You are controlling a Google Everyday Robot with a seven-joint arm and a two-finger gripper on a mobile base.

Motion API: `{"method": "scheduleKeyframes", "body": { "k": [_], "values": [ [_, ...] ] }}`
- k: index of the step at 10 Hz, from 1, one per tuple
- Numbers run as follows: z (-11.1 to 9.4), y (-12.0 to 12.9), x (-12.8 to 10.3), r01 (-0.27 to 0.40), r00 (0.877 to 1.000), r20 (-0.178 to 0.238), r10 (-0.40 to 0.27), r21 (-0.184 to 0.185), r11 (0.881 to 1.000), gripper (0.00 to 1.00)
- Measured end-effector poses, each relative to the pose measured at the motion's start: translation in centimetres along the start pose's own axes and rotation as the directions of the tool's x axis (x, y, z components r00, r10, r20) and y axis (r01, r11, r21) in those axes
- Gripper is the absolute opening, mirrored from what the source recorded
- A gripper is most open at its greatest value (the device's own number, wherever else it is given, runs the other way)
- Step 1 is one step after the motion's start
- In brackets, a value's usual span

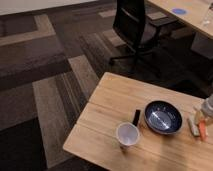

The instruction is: Place the pepper on the white sponge

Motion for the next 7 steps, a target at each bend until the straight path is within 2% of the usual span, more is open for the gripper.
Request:
{"method": "scheduleKeyframes", "body": {
  "k": [3,4,7],
  "values": [
    [0.15,0.08,0.21,-0.003,1.000,-0.004,0.003,-0.007,1.000,0.76],
    [0.13,0.24,0.21,0.003,1.000,-0.005,-0.003,-0.009,1.000,0.80],
    [-0.43,0.53,0.18,0.015,1.000,0.002,-0.015,-0.013,1.000,0.80]
  ]
}}
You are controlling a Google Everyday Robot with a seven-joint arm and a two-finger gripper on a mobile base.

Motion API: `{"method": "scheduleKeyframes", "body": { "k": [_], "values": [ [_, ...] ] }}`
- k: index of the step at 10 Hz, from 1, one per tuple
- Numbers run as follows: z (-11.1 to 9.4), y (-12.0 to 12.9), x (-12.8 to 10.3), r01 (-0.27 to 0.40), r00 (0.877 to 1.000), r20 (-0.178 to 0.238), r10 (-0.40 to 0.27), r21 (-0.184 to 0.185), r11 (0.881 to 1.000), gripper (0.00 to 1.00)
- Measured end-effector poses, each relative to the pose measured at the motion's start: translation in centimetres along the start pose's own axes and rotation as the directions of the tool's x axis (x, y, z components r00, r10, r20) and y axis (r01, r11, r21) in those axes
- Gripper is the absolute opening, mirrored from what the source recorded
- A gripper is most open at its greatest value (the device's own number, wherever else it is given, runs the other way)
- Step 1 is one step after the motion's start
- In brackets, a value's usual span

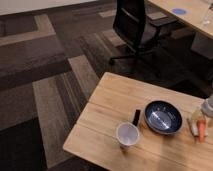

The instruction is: Place the pepper on the white sponge

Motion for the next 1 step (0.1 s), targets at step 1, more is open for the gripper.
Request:
{"method": "scheduleKeyframes", "body": {
  "k": [1],
  "values": [
    [-0.09,0.05,0.01,-0.005,1.000,0.002,0.005,-0.004,1.000,0.80]
  ]
}}
